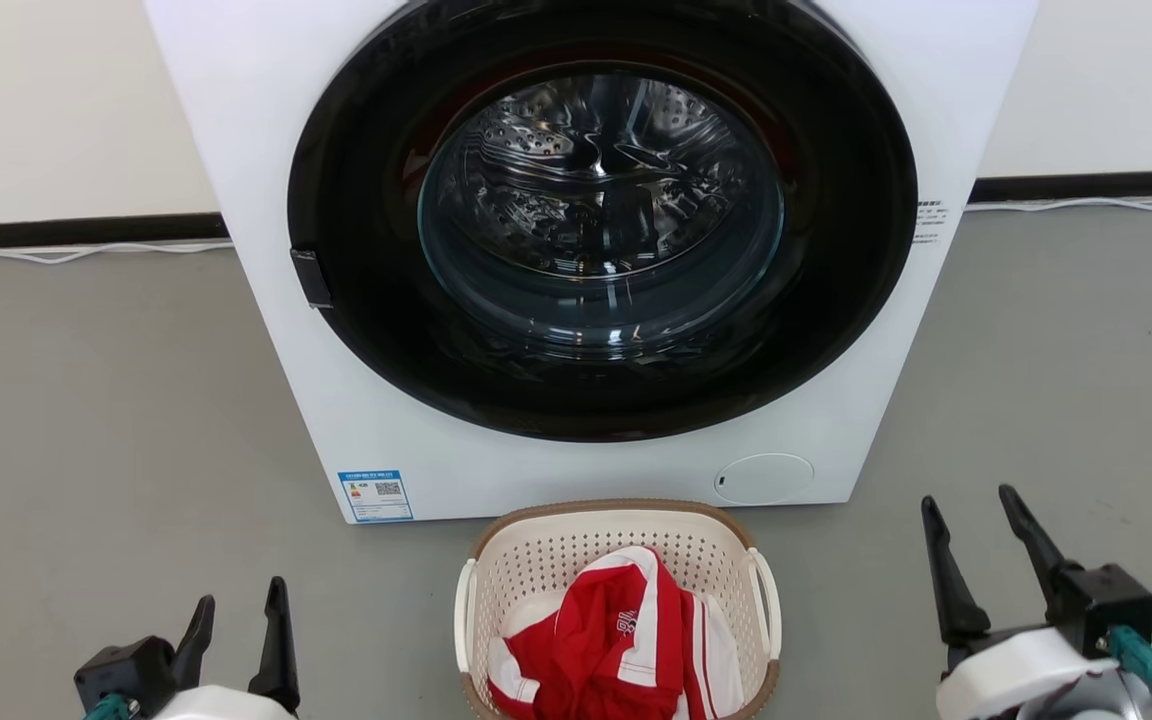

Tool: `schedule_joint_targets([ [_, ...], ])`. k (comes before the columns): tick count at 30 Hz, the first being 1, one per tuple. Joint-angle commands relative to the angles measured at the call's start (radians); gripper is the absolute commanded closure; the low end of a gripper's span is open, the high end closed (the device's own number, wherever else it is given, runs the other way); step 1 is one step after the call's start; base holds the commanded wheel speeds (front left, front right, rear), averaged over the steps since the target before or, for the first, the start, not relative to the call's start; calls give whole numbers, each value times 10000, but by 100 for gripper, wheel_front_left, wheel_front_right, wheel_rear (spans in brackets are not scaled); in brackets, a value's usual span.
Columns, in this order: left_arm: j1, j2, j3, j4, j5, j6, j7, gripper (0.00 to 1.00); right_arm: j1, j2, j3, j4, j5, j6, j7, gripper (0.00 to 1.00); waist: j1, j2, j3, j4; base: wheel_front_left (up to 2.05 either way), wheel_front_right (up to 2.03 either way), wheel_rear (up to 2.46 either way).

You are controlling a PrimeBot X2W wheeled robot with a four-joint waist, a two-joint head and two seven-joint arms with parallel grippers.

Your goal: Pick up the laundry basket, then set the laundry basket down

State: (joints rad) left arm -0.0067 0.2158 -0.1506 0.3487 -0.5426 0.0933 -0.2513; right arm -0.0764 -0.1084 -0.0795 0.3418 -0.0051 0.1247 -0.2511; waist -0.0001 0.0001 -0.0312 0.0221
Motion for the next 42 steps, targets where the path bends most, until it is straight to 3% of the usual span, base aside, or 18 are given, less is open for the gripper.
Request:
schedule_joint_targets([
  [1, -165, 95, 435, -321, 125, -26, -104, 0, 8, -27, 195, -319, 74, 60, -107, 0, 1, -1, -39, -4, 0, 0, 0],
  [7, 104, -93, 787, -745, 289, -107, -105, 0, 233, 66, 150, -407, 23, 60, -107, 0, 1, -1, -139, 8, 0, 0, 0],
  [8, 383, -245, 441, -511, 160, -69, 1, 100, 386, 161, -77, -110, 53, 0, 0, 100, 1, -1, -142, 7, 0, 0, 0],
  [18, 431, -458, 534, -156, -450, -183, 259, 100, 433, 314, -179, 272, 895, -8, 301, 100, 23, -1, -144, -4, 0, 0, 0],
  [23, 376, -509, 620, -196, -882, -270, 399, 100, 433, 326, -147, 191, 1556, -5, 411, 100, 2, -1, -105, -14, 0, 0, 0],
  [42, 156, -691, 936, -334, -2440, -584, 910, 100, 341, 366, -140, -28, 3885, 5, 888, 100, 1, -1, -30, -47, 0, 0, 0],
])
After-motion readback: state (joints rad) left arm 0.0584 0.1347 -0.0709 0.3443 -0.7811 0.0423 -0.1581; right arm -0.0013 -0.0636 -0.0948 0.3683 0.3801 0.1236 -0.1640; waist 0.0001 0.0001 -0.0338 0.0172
